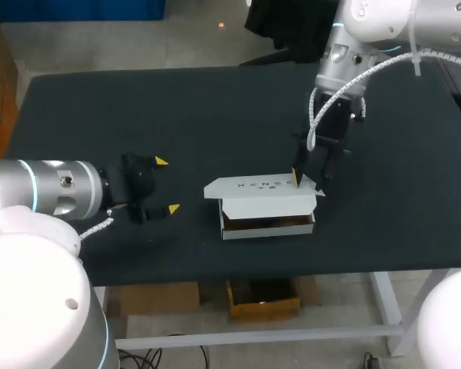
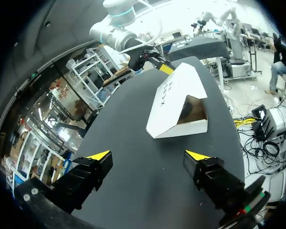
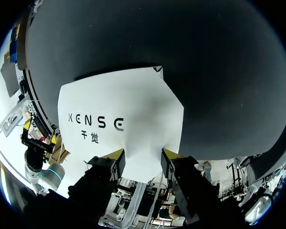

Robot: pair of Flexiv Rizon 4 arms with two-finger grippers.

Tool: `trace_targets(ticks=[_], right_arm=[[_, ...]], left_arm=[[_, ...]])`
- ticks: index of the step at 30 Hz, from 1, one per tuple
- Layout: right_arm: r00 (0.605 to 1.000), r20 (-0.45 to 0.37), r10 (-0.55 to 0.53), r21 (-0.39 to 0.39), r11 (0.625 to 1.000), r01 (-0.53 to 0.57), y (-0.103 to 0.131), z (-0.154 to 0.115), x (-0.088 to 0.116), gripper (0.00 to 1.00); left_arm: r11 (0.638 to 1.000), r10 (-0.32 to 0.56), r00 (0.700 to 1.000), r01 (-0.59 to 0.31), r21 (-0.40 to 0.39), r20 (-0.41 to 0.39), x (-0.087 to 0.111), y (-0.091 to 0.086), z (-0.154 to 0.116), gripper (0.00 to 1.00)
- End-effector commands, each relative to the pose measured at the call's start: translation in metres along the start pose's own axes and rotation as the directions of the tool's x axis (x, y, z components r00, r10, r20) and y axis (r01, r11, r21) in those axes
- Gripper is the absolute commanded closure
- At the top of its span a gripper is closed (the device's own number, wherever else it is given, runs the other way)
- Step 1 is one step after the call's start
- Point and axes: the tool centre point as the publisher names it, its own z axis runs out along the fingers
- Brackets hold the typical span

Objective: Assemble the packaging by folding the flat box into shape, placing the metal phone stand inside, and closing the box properly

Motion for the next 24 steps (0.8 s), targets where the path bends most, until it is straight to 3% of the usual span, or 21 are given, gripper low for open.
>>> trace_targets(ticks=[1, 14, 19, 24], right_arm=[[1.000, -0.002, -0.002, 0.001, 1.000, 0.002, 0.001, 0.002, 0.000, 0.54], [1.000, -0.013, -0.007, -0.016, 1.000, 0.006, 0.000, 0.008, 0.001, 0.53], [1.000, -0.014, -0.009, -0.029, 1.000, 0.009, 0.000, 0.011, 0.001, 0.53], [1.000, -0.013, -0.007, -0.055, 0.998, 0.006, 0.000, 0.013, 0.000, 0.52]], left_arm=[[0.931, -0.151, 0.960, 0.057, -0.361, -0.238, -0.008, -0.007, 0.007, 0.00], [0.931, -0.151, 0.960, 0.057, -0.361, -0.238, -0.008, -0.007, 0.007, 0.00], [0.915, -0.280, 0.932, 0.186, -0.359, -0.231, -0.005, -0.027, 0.007, 0.00], [0.828, -0.483, 0.854, 0.375, -0.417, -0.193, -0.006, -0.032, 0.011, 0.00]])
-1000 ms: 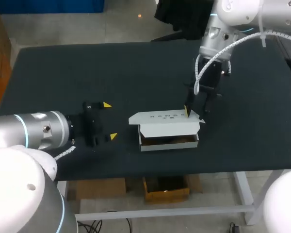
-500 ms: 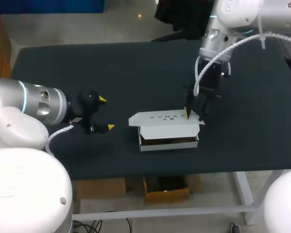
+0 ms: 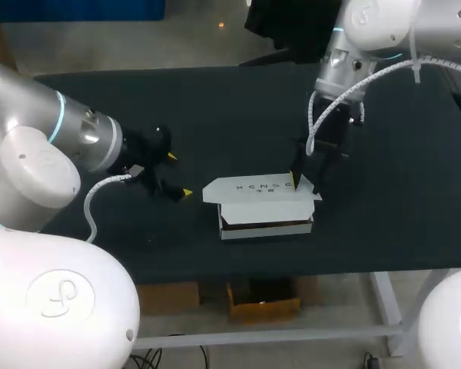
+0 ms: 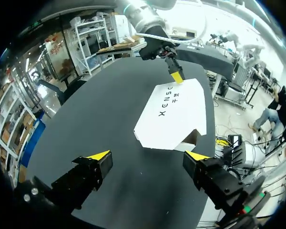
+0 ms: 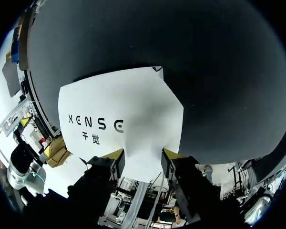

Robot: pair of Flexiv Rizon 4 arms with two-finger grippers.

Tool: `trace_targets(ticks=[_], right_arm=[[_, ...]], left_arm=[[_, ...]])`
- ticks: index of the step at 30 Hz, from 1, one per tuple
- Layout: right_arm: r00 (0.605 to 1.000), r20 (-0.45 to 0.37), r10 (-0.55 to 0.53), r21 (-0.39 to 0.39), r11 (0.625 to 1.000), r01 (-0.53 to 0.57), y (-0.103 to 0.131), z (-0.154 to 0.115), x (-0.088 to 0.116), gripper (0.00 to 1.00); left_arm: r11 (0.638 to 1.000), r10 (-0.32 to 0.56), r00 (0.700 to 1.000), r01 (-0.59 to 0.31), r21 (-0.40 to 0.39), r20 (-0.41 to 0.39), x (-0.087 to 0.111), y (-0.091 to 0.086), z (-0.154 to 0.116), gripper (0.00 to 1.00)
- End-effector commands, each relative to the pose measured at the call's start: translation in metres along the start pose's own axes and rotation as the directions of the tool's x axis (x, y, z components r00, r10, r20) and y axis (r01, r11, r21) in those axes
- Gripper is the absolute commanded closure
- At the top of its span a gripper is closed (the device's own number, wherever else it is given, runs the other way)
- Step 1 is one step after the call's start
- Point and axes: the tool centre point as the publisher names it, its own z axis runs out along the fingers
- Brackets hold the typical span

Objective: Assemble the packaging by folding the flat box into shape, placing the metal phone stand inside, and closing the box properly

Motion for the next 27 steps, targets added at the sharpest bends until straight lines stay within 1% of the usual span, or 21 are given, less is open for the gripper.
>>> trace_targets(ticks=[1, 2, 4, 5, 6, 8, 10, 17, 25, 26, 27], right_arm=[[1.000, -0.001, 0.000, -0.025, 1.000, 0.000, -0.005, 0.005, -0.001, 0.52], [1.000, -0.001, 0.000, -0.026, 1.000, 0.000, -0.005, 0.005, -0.002, 0.52], [1.000, 0.003, 0.005, -0.036, 0.999, -0.005, -0.005, 0.006, -0.002, 0.51], [1.000, 0.001, 0.004, -0.040, 0.999, -0.004, -0.005, 0.007, -0.003, 0.51], [1.000, 0.001, 0.003, -0.046, 0.999, -0.003, -0.005, 0.007, -0.003, 0.51], [1.000, 0.004, 0.004, -0.056, 0.998, -0.004, -0.005, 0.008, -0.004, 0.51], [1.000, 0.003, 0.003, -0.068, 0.998, -0.002, -0.006, 0.008, -0.004, 0.51], [1.000, -0.006, -0.004, -0.112, 0.994, 0.003, -0.007, 0.012, -0.007, 0.50], [0.999, -0.027, -0.025, -0.134, 0.991, 0.021, -0.003, 0.020, -0.011, 0.50], [0.999, -0.029, -0.028, -0.137, 0.990, 0.024, -0.003, 0.021, -0.011, 0.49], [0.999, -0.030, -0.029, -0.142, 0.990, 0.025, -0.002, 0.021, -0.011, 0.50]], left_arm=[[0.973, -0.143, 0.988, 0.129, -0.193, -0.058, -0.004, -0.007, 0.000, 0.00], [0.961, -0.201, 0.978, 0.188, -0.203, -0.045, -0.004, -0.007, 0.000, 0.00], [0.948, -0.243, 0.969, 0.228, -0.223, -0.042, -0.005, -0.007, 0.000, 0.00], [0.935, -0.283, 0.958, 0.268, -0.232, -0.035, -0.006, -0.007, 0.001, 0.00], [0.932, -0.288, 0.957, 0.273, -0.237, -0.031, -0.007, -0.008, 0.001, 0.00], [0.912, -0.328, 0.944, 0.323, -0.252, 0.022, -0.007, -0.007, 0.001, 0.00], [0.908, -0.309, 0.950, 0.305, -0.286, 0.034, -0.008, -0.008, 0.001, 0.00], [0.908, -0.309, 0.950, 0.305, -0.286, 0.034, -0.008, -0.008, 0.001, 0.00], [0.908, -0.309, 0.950, 0.305, -0.286, 0.034, -0.008, -0.008, 0.001, 0.00], [0.906, -0.302, 0.951, 0.307, -0.290, 0.062, -0.008, -0.010, 0.000, 0.00], [0.898, -0.314, 0.945, 0.326, -0.297, 0.088, -0.009, -0.012, 0.001, 0.00]])
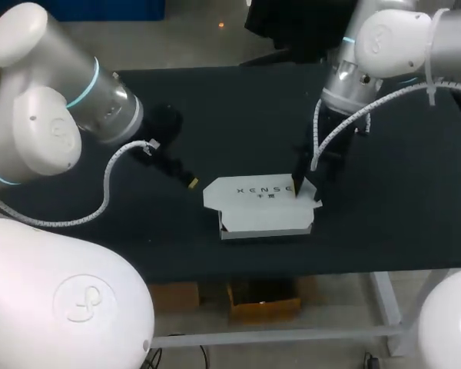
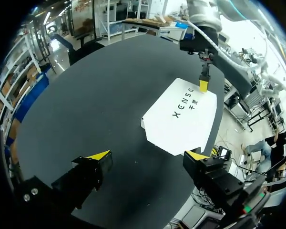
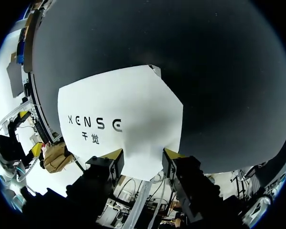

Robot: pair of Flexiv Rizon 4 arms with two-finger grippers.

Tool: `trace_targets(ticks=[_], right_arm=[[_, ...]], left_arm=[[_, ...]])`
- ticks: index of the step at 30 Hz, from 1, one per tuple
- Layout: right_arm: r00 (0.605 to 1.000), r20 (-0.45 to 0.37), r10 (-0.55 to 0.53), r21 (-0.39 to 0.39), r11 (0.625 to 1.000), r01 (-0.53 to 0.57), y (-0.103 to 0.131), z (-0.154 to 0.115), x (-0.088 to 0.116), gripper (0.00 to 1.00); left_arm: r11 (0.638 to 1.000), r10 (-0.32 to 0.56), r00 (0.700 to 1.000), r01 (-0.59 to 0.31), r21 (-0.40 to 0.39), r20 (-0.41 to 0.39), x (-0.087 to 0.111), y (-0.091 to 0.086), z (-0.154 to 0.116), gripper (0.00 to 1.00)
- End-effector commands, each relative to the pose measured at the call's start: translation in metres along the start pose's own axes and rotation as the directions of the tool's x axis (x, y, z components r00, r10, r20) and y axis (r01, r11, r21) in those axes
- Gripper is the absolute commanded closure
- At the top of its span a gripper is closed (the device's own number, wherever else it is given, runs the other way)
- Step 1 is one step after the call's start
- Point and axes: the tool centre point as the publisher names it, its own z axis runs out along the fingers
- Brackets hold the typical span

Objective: Assemble the packaging by folding the flat box into shape, placing the metal phone stand inside, and closing the box properly

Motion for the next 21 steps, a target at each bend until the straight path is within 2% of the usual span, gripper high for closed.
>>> trace_targets(ticks=[1, 3, 5, 6, 8, 9, 21], right_arm=[[1.000, -0.012, -0.007, -0.023, 1.000, 0.006, -0.002, 0.006, -0.005, 0.50], [1.000, -0.016, -0.015, -0.035, 0.999, 0.014, -0.002, 0.007, -0.005, 0.50], [1.000, -0.020, -0.017, -0.040, 0.999, 0.017, -0.002, 0.008, -0.005, 0.50], [1.000, -0.018, -0.016, -0.043, 0.999, 0.015, -0.002, 0.009, -0.005, 0.50], [1.000, -0.018, -0.016, -0.046, 0.999, 0.015, -0.002, 0.009, -0.005, 0.49], [1.000, -0.019, -0.017, -0.048, 0.999, 0.016, -0.002, 0.009, -0.005, 0.49], [0.999, -0.025, -0.027, -0.054, 0.998, 0.025, -0.001, 0.008, -0.002, 0.50]], left_arm=[[0.994, -0.028, 0.999, 0.033, -0.104, 0.041, 0.001, -0.010, -0.001, 0.00], [0.988, -0.098, 0.994, 0.104, -0.117, 0.050, 0.003, -0.014, -0.001, 0.00], [0.961, -0.222, 0.972, 0.231, -0.150, 0.075, 0.006, -0.020, 0.002, 0.00], [0.924, -0.328, 0.935, 0.347, -0.161, 0.133, 0.008, -0.023, 0.005, 0.00], [0.887, -0.408, 0.902, 0.428, -0.173, 0.138, 0.010, -0.024, 0.007, 0.00], [0.864, -0.444, 0.871, 0.478, -0.158, 0.209, 0.013, -0.025, 0.008, 0.00], [0.864, -0.444, 0.871, 0.478, -0.158, 0.209, 0.013, -0.025, 0.008, 0.00]])
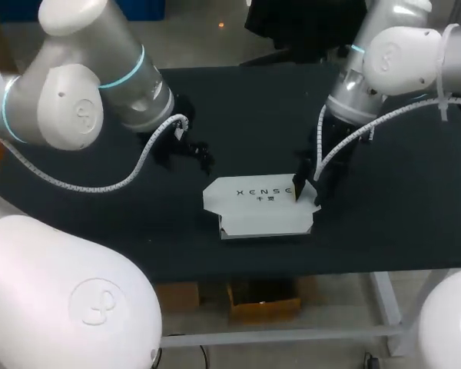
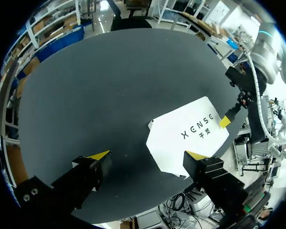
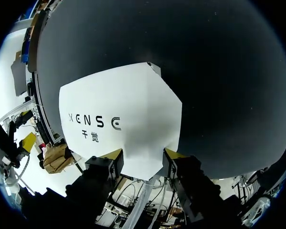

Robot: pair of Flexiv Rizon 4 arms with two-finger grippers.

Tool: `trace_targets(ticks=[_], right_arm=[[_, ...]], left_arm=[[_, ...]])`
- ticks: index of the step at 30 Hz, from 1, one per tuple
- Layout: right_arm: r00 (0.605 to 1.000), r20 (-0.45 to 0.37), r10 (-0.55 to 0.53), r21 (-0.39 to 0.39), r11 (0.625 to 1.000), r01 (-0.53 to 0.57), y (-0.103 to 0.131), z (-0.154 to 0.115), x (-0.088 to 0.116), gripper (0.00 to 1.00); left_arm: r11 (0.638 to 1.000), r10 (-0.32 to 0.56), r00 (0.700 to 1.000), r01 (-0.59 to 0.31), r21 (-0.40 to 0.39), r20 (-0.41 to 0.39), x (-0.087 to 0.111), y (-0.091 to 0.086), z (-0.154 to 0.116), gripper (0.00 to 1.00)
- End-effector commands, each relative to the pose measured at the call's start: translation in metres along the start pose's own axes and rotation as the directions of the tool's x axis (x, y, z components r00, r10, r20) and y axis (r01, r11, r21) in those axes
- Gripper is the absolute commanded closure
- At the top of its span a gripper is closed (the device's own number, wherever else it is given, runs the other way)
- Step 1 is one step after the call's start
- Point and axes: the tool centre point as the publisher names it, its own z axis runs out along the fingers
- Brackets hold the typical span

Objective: Assemble the packaging by folding the flat box into shape, placing the metal phone stand inside, and closing the box properly

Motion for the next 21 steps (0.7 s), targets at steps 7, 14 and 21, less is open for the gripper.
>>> trace_targets(ticks=[7, 14, 21], right_arm=[[1.000, -0.003, -0.003, -0.005, 1.000, 0.003, -0.0023, -0.0006, 0.0005, 0.50], [1.000, -0.006, -0.009, -0.009, 1.000, 0.008, -0.0017, -0.0010, 0.0008, 0.49], [1.000, -0.008, -0.013, -0.017, 1.000, 0.013, -0.0014, -0.0014, 0.0011, 0.49]], left_arm=[[0.932, -0.334, 0.931, 0.349, -0.098, 0.145, 0.0119, -0.0124, 0.0082, 0.00], [0.922, -0.373, 0.913, 0.384, -0.039, 0.165, 0.0131, -0.0111, 0.0082, 0.00], [0.922, -0.373, 0.913, 0.384, -0.039, 0.165, 0.0131, -0.0111, 0.0082, 0.00]])
